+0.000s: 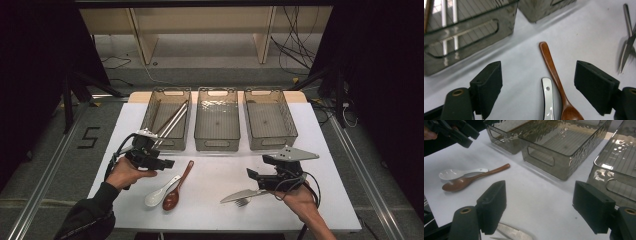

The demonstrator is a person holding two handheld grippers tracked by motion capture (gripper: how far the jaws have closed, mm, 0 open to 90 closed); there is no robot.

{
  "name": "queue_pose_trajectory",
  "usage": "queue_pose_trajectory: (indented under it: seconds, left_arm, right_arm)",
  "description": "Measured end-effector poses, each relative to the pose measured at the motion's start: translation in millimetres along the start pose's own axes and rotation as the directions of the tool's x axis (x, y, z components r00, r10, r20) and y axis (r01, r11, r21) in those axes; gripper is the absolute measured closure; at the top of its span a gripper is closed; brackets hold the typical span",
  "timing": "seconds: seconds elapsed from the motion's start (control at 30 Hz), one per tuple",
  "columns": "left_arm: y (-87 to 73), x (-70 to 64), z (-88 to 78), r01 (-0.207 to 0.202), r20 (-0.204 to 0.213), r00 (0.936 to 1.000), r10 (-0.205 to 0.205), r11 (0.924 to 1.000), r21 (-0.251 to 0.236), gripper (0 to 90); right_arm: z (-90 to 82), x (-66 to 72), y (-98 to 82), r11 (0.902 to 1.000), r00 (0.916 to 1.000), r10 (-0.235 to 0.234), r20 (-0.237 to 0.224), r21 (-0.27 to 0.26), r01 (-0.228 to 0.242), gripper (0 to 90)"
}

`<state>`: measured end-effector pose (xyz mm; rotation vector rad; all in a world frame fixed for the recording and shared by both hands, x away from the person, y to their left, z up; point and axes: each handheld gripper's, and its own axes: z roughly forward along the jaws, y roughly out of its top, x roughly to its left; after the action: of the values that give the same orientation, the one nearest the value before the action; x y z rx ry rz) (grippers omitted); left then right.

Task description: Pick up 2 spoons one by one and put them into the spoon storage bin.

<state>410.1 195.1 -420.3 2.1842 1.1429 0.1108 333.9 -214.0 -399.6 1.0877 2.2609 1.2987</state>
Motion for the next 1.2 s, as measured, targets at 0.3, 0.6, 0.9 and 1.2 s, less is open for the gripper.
queue_pose_trajectory:
  seconds: [0.3, 0.6, 0.9, 1.2]
  left_arm:
    - [-10.5, -5.5, 14.1, -0.001, 0.024, 0.9997, -0.001, 0.9947, 0.102, 25.5]
    - [-20.4, -13.4, 26.0, -0.029, 0.024, 0.9994, 0.024, 0.9774, 0.209, 42.5]
    - [-25.8, -13.7, 35.2, -0.052, 0.041, 0.9982, 0.043, 0.9621, 0.268, 54.9]
    - [-29.8, -15.2, 42.8, -0.080, 0.050, 0.9964, 0.068, 0.9504, 0.300, 69.3]
  right_arm:
    - [-0.3, 0.7, 0.1, 1.0000, 1.0000, -0.005, 0.005, -0.004, 0.005, 27.9]
    - [-0.8, 4.2, 1.3, 0.9999, 0.9999, -0.011, 0.008, 0.000, 0.011, 28.0]
    - [0.0, 4.6, 1.4, 0.9998, 0.9998, -0.017, 0.010, 0.002, 0.017, 28.0]
    - [0.0, 4.7, 1.4, 0.9998, 0.9998, -0.017, 0.010, 0.004, 0.017, 28.1]
